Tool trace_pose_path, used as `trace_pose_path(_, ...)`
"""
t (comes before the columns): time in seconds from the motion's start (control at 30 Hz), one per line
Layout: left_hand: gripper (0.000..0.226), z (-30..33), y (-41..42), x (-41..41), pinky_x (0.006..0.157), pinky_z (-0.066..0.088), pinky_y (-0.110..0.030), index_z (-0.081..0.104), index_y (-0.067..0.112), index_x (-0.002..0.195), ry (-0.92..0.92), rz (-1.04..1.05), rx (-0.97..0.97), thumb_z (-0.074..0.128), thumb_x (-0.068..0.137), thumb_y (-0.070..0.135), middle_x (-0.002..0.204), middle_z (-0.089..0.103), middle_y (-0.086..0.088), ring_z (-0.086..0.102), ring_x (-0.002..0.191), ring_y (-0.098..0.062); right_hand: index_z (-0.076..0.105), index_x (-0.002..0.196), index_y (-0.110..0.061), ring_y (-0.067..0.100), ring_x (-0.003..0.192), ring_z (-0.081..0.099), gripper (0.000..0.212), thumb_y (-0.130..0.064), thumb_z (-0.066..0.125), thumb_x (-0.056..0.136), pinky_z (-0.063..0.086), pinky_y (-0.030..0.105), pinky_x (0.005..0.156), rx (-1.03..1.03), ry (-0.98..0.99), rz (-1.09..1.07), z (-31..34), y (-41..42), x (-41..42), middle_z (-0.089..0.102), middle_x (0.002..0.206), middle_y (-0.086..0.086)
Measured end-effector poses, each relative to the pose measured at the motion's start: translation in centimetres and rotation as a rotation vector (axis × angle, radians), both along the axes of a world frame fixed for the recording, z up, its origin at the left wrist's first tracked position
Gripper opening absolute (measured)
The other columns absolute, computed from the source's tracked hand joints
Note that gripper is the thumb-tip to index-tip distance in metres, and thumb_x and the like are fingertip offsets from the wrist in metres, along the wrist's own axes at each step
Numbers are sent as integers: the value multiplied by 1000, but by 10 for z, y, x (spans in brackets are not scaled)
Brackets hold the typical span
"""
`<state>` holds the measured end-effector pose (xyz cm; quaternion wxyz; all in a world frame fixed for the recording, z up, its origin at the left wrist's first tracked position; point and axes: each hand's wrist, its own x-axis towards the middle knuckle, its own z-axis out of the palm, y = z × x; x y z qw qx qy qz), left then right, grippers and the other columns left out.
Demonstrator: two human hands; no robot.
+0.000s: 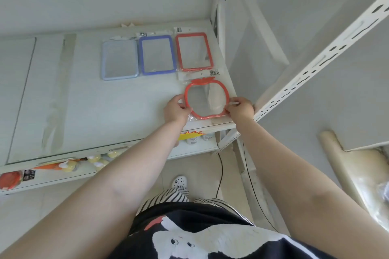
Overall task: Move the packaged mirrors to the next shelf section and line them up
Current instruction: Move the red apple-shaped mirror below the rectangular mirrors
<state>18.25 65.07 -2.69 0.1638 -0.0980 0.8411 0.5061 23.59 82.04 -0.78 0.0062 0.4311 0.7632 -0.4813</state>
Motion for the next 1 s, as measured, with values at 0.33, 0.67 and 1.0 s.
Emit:
trace_pose_path(0.33,39,1,5,5,73,46,-23,65,20,119,87,-52,-128,66,81,11,81,63,-2,57,77,-18,61,118,-10,23,83,61,34,-7,65,85,55,32,83,5,-8,46,-10,3,-2,61,91,3)
trace_pose_path(0.67,42,-2,5,3,77,46,-24,63,18,123,95,-59,-147,67,82,10,83,60,-2,56,79,-17,56,125,-7,18,82,54,37,-4,61,88,42,18,69,31,-28,82,-11,6,-2,55,75,-4)
trace_pose_path(1.0,54,6,4,6,99,46,-30,52,20,135,86,-43,-217,67,84,17,126,53,-13,60,109,-28,39,133,-5,34,128,41,49,-12,56,88,39,37,101,501,-266,382,8,-15,5,39,136,16)
